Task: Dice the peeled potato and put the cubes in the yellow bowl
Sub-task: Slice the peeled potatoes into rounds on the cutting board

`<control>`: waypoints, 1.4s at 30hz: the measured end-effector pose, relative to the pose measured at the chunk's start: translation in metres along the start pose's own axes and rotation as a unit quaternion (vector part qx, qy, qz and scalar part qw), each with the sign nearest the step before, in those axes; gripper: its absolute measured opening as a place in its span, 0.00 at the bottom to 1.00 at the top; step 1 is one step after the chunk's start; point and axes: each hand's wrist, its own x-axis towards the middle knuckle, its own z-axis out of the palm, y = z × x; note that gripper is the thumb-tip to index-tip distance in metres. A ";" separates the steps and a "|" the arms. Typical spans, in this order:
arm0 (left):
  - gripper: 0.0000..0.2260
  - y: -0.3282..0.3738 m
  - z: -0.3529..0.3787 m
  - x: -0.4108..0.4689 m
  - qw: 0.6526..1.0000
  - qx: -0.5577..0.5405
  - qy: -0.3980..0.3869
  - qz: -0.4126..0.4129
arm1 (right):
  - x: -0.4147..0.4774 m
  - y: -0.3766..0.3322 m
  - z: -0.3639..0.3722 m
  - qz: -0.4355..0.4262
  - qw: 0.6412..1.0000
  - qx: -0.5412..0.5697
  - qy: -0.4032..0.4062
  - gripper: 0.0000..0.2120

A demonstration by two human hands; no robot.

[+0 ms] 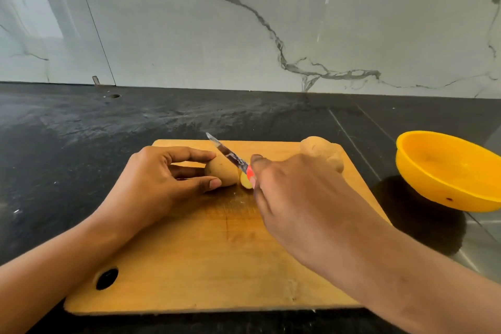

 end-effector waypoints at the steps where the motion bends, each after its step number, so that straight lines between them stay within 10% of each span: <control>1: 0.19 -0.001 0.000 -0.001 1.000 -0.005 0.003 -0.007 | 0.003 -0.001 0.000 -0.006 1.000 0.000 -0.015 0.19; 17: 0.19 0.001 0.004 -0.009 0.999 -0.007 0.030 0.013 | -0.001 -0.006 0.023 0.068 0.996 -0.008 -0.056 0.31; 24: 0.16 0.004 0.005 -0.011 0.998 0.015 0.051 0.025 | -0.005 -0.002 0.022 0.011 0.998 0.023 0.049 0.23; 42: 0.15 0.005 0.007 -0.012 0.995 0.046 0.068 0.048 | 0.005 -0.015 0.023 0.042 0.999 -0.005 -0.028 0.14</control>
